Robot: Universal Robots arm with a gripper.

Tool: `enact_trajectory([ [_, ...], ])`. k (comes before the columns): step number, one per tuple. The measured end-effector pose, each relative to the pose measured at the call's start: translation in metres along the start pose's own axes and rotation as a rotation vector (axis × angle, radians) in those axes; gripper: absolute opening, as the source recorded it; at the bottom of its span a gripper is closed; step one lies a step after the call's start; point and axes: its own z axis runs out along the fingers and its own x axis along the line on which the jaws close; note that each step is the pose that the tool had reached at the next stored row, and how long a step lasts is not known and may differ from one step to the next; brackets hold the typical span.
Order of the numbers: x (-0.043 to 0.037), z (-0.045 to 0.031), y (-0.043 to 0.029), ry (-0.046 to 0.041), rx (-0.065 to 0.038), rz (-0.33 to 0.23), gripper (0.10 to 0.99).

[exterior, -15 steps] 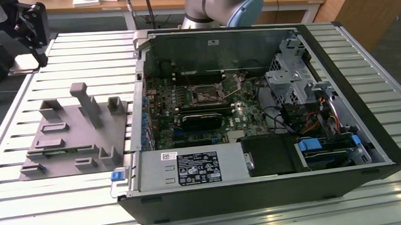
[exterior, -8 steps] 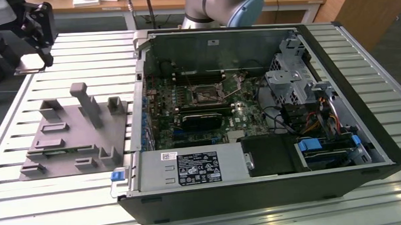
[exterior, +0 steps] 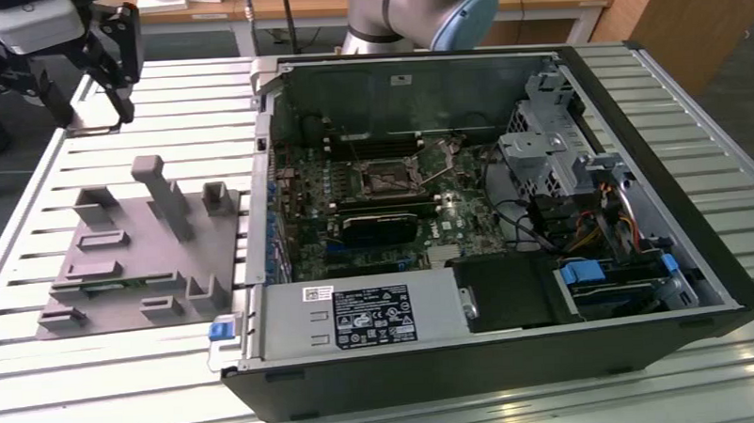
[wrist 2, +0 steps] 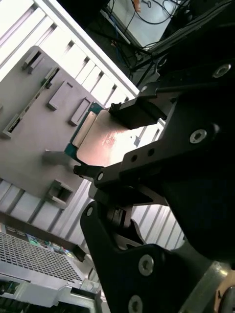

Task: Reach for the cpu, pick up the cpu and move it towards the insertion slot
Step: 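Pick up the cpu and move it towards the insertion slot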

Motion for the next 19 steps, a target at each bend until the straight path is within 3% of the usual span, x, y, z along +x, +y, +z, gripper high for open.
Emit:
enact_trajectory([
  [19, -0.0331, -0.0004, -0.0013, 0.0008, -0.002, -0.013, 0.541],
])
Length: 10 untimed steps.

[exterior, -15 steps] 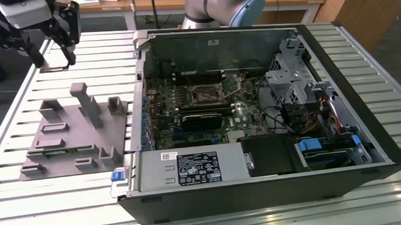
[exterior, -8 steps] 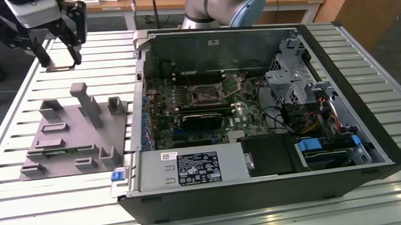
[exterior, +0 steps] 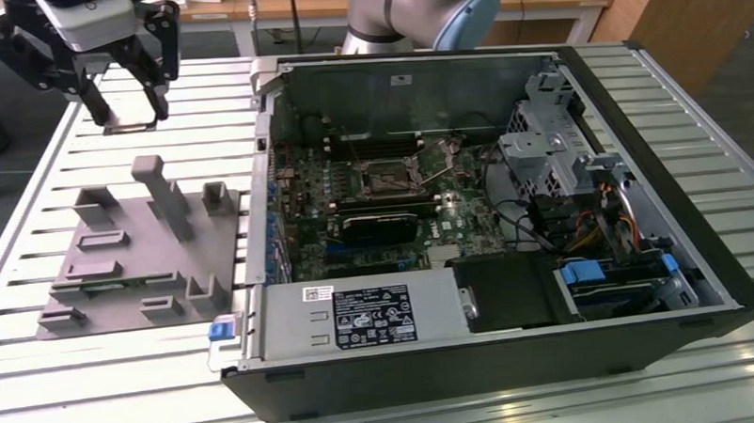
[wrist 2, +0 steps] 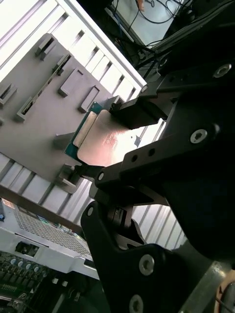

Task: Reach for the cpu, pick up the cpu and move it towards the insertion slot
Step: 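Pick up the cpu and move it towards the insertion slot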

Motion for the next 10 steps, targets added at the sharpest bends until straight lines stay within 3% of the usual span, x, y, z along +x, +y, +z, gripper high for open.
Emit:
enact_trajectory([
  [9, -0.0175, -0.0001, -0.0009, 0.0004, -0.001, -0.005, 0.541],
  [10, -0.0279, -0.0003, -0.0015, 0.0008, -0.001, -0.007, 0.541],
])
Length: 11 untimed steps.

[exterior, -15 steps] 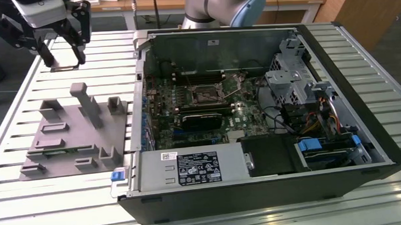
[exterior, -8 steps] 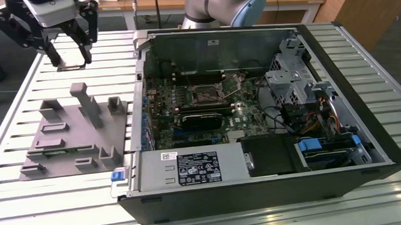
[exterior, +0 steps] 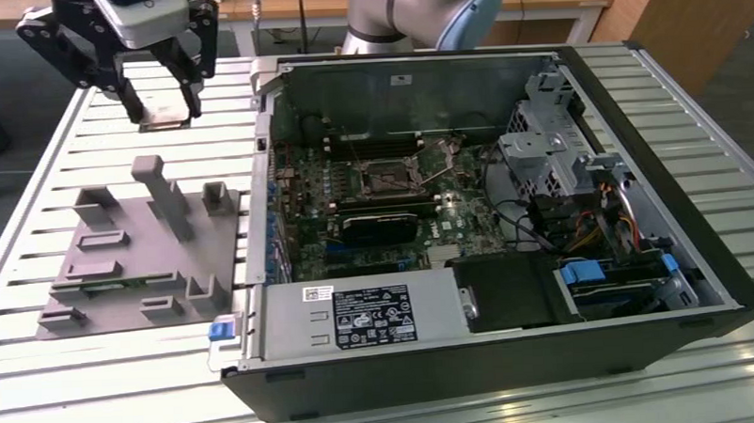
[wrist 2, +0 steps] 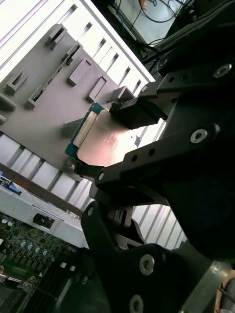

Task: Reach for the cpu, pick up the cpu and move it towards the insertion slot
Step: 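Pick up the cpu and move it towards the insertion slot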

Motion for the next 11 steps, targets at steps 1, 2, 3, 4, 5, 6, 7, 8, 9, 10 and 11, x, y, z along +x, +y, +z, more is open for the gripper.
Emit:
enact_trajectory([
  [1, -0.0057, 0.0000, -0.0004, 0.0002, 0.000, -0.001, 0.541],
  [2, -0.0095, -0.0001, -0.0006, 0.0005, 0.000, -0.002, 0.541],
  [3, -0.0133, -0.0001, -0.0008, 0.0006, 0.000, -0.002, 0.541],
  [4, -0.0170, -0.0002, -0.0010, 0.0009, 0.000, -0.003, 0.541],
  [5, -0.0209, -0.0002, -0.0012, 0.0011, 0.000, -0.003, 0.541],
  [6, -0.0250, -0.0003, -0.0015, 0.0013, 0.000, -0.004, 0.541],
  [7, -0.0287, -0.0003, -0.0017, 0.0014, 0.000, -0.005, 0.541],
  [8, -0.0323, -0.0003, -0.0019, 0.0015, 0.000, -0.005, 0.541],
  [9, -0.0358, -0.0003, -0.0021, 0.0016, 0.000, -0.006, 0.541],
  [10, -0.0397, -0.0004, -0.0023, 0.0018, 0.000, -0.007, 0.541],
  [11, -0.0441, -0.0005, -0.0026, 0.0021, 0.000, -0.007, 0.541],
])
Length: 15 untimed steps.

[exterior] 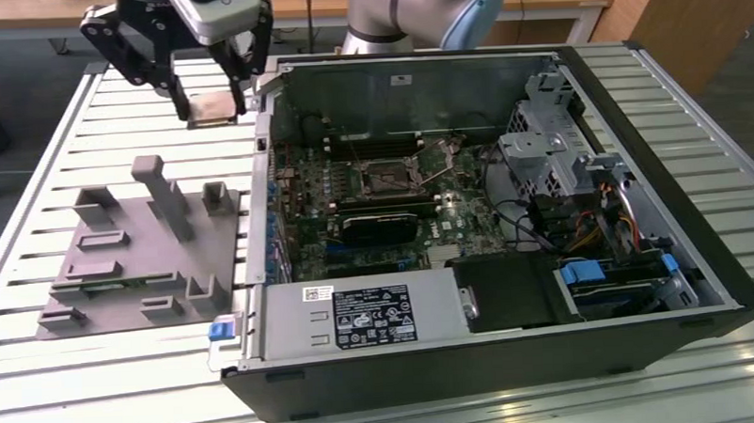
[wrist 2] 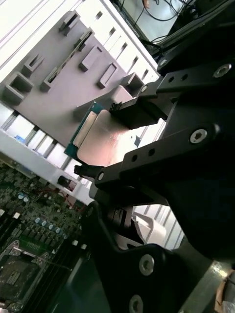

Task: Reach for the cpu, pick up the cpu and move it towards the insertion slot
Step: 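Pick up the cpu and move it towards the insertion slot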

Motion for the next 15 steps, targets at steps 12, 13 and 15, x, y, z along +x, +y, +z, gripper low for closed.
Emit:
enact_trajectory([
  [12, -0.0545, 0.0011, -0.0017, 0.0006, 0.000, -0.002, 0.541],
  [13, -0.0587, 0.0014, -0.0013, 0.0007, 0.000, -0.002, 0.541],
  [15, -0.0671, 0.0021, -0.0005, 0.0007, 0.000, -0.002, 0.541],
])
